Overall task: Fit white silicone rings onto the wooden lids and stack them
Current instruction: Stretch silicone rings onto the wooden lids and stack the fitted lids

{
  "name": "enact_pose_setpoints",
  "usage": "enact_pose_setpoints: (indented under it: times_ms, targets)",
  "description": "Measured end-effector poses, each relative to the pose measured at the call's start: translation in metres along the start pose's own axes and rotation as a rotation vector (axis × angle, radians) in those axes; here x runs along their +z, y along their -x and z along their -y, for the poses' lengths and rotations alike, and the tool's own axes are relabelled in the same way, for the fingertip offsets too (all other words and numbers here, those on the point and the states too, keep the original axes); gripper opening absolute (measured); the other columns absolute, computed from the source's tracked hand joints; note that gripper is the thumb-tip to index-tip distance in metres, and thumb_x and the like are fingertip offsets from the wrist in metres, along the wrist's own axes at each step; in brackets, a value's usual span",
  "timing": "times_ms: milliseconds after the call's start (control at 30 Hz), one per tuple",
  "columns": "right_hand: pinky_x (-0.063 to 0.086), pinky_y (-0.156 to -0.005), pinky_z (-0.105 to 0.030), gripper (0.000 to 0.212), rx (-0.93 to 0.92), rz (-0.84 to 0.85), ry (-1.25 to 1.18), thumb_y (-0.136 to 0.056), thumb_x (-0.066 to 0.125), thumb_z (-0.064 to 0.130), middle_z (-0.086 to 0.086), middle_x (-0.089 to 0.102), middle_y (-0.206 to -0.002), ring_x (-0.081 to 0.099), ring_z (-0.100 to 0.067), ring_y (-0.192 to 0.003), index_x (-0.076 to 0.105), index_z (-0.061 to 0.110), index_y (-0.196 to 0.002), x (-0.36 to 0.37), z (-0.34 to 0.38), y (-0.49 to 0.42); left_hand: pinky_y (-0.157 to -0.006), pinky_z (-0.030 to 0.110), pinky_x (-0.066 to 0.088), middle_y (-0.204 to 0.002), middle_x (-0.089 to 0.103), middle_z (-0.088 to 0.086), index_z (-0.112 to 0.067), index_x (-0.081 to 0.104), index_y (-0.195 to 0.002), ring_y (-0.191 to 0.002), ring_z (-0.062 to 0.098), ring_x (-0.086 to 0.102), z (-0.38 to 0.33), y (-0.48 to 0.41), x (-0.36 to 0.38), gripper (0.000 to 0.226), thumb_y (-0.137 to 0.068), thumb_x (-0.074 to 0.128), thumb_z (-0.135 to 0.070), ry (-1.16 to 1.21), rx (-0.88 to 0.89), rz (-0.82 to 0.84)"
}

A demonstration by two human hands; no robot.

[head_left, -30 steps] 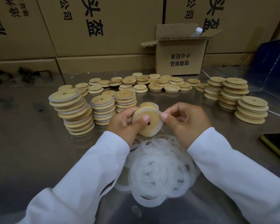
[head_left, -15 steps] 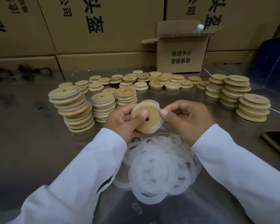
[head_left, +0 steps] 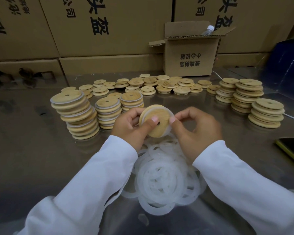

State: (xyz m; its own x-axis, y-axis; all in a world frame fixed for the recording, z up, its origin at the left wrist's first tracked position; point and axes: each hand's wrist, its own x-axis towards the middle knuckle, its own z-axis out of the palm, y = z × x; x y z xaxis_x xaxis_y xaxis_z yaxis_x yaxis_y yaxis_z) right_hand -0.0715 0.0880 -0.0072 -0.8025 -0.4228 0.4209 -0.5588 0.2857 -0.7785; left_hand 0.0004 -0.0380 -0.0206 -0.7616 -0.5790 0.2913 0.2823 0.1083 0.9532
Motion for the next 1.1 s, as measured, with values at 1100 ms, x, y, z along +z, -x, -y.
enact_pose_setpoints:
  times_ms: [1100]
  targets:
    - [0.05, -0.069, -0.018, 0.007, 0.007, 0.006, -0.222, -0.074, 0.07, 0.026, 0.012, 0.066, -0.068, 0.062, 0.0, -0.068, 0.064, 0.025, -0.07, 0.003, -0.005, -0.005, -0.058, 0.027, 0.056, -0.071, 0.071, 0.002, -0.008, 0.063, -0.089, -0.068, 0.014, 0.068, -0.002, -0.001, 0.004, 0.012, -0.079, 0.06, -0.002, 0.239, -0.111, -0.049]
